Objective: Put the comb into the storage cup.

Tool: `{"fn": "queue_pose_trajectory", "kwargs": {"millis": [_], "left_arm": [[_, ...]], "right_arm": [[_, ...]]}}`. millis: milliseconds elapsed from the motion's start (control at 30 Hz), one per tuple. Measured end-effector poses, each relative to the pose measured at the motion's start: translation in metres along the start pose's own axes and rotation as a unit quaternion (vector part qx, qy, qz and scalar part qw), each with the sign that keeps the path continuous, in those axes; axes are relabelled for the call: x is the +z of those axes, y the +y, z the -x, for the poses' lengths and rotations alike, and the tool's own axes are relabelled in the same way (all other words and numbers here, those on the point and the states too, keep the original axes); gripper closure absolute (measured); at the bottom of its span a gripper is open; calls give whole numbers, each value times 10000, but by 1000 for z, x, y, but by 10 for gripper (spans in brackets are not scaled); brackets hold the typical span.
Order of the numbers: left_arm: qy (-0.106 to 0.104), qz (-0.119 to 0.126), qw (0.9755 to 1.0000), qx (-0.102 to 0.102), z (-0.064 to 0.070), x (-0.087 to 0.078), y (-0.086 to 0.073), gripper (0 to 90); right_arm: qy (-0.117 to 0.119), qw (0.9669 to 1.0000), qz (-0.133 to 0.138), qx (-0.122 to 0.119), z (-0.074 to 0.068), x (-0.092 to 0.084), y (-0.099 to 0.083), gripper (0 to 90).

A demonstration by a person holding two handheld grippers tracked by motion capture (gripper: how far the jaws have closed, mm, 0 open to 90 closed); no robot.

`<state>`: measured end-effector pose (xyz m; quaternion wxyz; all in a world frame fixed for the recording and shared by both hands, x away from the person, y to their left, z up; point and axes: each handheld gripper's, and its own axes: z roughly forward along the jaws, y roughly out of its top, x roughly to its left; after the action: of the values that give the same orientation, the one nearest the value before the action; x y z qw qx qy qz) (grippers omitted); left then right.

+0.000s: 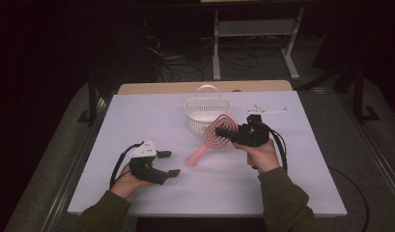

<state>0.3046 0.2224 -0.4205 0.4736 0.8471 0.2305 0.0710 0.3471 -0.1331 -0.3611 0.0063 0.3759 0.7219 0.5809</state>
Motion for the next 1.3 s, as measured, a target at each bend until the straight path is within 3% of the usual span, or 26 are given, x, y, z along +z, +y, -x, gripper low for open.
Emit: {"fn": "queue_pose_trajectory", "kwargs": {"millis": [267,500,933,1300], "left_arm": [[49,-34,10000,-34,-1,-8,-13,88],[267,-84,9995,-113,-2,-16,-25,0],[231,-262,9994,-51,-3,-17,-30,0],[266,-324,9991,-32,-4,-17,-31,3]], "right_arm": [[-19,10000,27,-41,0,-3,1,628],[-66,9999,66,-59,0,-6,3,627],[-139,9998,103,-88,4,-10,9,628],[-102,9996,221,-152,1,-13,30,628]]}}
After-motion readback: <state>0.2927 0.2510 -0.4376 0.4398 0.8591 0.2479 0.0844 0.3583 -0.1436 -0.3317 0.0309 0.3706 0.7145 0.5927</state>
